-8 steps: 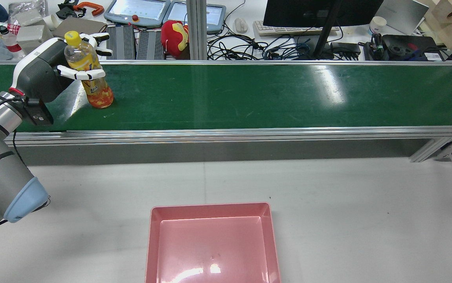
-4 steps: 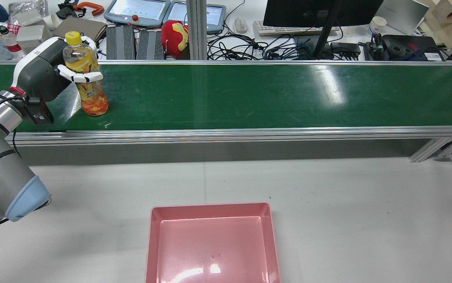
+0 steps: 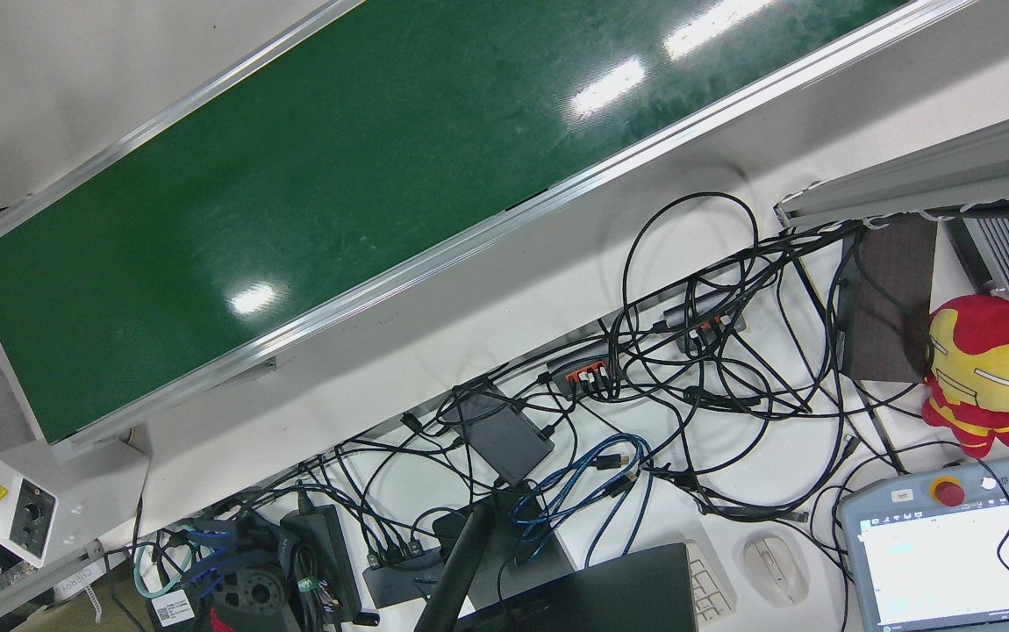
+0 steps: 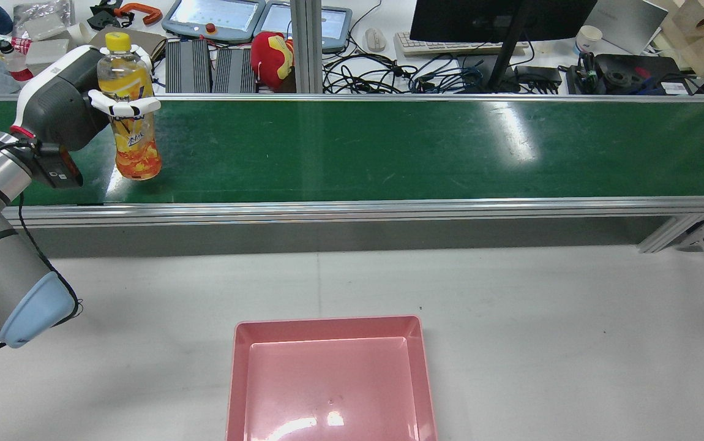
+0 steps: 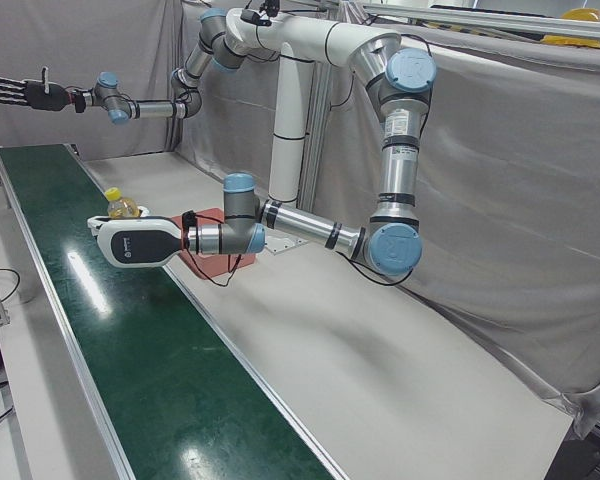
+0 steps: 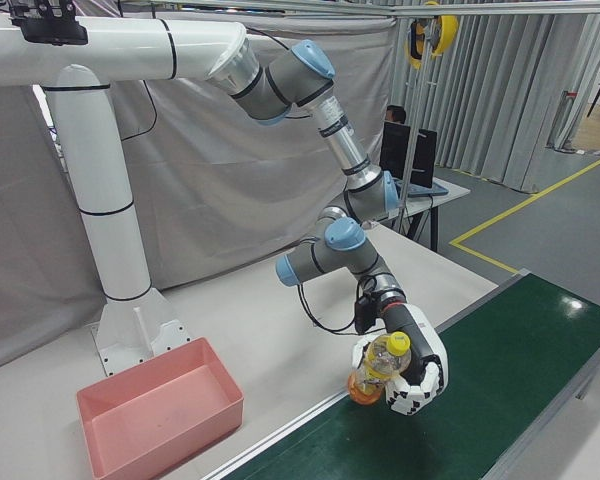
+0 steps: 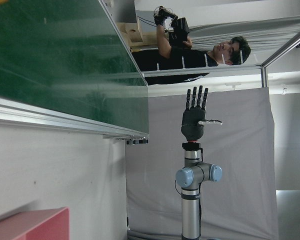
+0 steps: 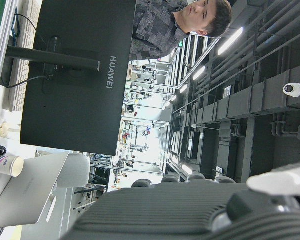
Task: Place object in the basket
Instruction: 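Lift the bottle off the conveyor with the left hand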
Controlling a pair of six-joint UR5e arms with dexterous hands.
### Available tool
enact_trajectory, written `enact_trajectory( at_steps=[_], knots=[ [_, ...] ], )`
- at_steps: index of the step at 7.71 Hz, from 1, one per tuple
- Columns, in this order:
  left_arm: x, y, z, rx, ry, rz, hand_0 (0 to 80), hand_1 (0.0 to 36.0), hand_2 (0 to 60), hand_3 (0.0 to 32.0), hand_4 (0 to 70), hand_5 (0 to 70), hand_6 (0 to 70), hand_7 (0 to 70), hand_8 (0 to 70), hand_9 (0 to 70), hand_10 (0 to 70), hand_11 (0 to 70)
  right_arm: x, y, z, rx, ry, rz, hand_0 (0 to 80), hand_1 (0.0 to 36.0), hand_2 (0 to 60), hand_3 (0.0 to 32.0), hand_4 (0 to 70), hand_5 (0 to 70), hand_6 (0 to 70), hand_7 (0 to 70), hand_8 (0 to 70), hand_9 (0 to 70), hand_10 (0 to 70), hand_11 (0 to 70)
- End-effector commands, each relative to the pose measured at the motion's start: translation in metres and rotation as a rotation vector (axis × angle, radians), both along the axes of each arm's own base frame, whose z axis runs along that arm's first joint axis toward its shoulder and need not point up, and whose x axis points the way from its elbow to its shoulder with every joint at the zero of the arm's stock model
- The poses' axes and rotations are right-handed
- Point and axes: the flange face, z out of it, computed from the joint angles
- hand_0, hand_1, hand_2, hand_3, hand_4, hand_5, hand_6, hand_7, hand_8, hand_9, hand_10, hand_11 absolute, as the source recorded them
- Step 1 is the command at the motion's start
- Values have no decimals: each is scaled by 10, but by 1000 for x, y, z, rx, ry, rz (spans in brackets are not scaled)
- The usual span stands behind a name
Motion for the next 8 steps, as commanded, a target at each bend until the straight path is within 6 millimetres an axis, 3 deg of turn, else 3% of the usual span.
enact_trajectory(
  at_steps=[1, 2, 4, 6, 8],
  knots=[
    [-5, 46, -53, 55, 31, 49, 617, 295, 600, 0, 700, 700, 700, 696, 700, 700, 700, 700, 0, 0, 0, 0, 0, 0, 0, 0, 0, 0, 0, 0, 0, 0, 0, 0, 0, 0],
    [21, 80, -68, 56, 31, 125, 620, 301, 600, 0, 700, 700, 693, 689, 700, 700, 700, 700, 0, 0, 0, 0, 0, 0, 0, 0, 0, 0, 0, 0, 0, 0, 0, 0, 0, 0],
    [95, 141, -77, 91, -2, 278, 619, 307, 600, 0, 700, 700, 676, 670, 700, 700, 700, 700, 0, 0, 1, -1, 0, 0, 0, 0, 0, 0, 0, 0, 0, 0, 0, 0, 0, 0],
    [148, 205, -98, 133, -64, 390, 673, 349, 600, 0, 700, 700, 649, 652, 700, 700, 700, 700, 0, 0, 1, -1, 0, 0, 0, 0, 0, 0, 0, 0, 0, 0, 0, 0, 0, 0],
    [192, 252, -109, 172, -92, 460, 641, 333, 600, 0, 700, 700, 657, 653, 700, 700, 700, 700, 0, 0, 2, -3, 0, 0, 0, 0, 0, 0, 0, 0, 0, 0, 0, 0, 0, 0]
  ],
)
